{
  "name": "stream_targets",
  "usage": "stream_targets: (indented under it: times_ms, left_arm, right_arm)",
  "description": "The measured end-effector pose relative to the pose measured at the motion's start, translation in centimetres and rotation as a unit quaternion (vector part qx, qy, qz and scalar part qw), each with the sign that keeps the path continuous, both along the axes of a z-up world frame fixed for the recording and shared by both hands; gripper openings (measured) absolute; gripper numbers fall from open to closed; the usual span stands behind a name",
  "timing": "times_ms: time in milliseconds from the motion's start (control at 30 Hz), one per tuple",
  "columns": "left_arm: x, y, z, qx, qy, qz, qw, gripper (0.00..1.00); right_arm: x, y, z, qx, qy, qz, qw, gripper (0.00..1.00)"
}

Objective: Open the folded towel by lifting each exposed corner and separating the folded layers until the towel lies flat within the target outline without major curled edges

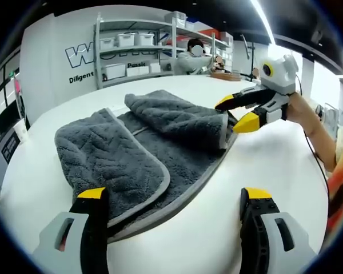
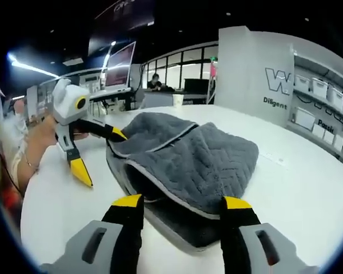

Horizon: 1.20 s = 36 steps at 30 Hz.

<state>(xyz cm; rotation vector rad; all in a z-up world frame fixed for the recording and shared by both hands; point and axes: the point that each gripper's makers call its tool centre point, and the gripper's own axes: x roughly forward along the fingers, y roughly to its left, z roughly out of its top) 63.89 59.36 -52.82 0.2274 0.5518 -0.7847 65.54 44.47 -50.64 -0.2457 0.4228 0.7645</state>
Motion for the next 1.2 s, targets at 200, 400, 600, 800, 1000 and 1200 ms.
stream_targets:
  times_ms: [200,400,600,800,1000,1200]
  left_arm:
    - [0.0,0.0,0.0,0.0,0.0,0.0,1.0,0.93]
    - [0.0,-0.1,0.0,0.0,0.0,0.0,1.0,0.93]
    - [0.0,-0.1,0.0,0.002,0.0,0.0,1.0,0.93]
    - [0.1,-0.1,-0.1,0.004,0.0,0.0,1.0,0.94]
    - [0.1,-0.1,-0.1,0.007,0.0,-0.001,1.0,0.94]
    - [0.1,-0.1,-0.1,0.007,-0.001,-0.002,1.0,0.94]
  right_arm:
    - [-0.2,0.3,-0.2,-0.008,0.0,0.009,0.9999,0.58]
    - [-0.4,0.6,-0.2,-0.012,-0.002,0.017,0.9998,0.61]
    - [-0.8,1.4,-0.1,-0.025,-0.012,0.037,0.999,0.61]
    - [-1.1,1.7,-0.2,-0.038,-0.015,0.049,0.998,0.61]
    - [-1.3,2.2,0.4,-0.028,-0.023,0.054,0.9979,0.61]
    - [-1.9,3.3,0.4,-0.03,-0.028,0.07,0.9967,0.61]
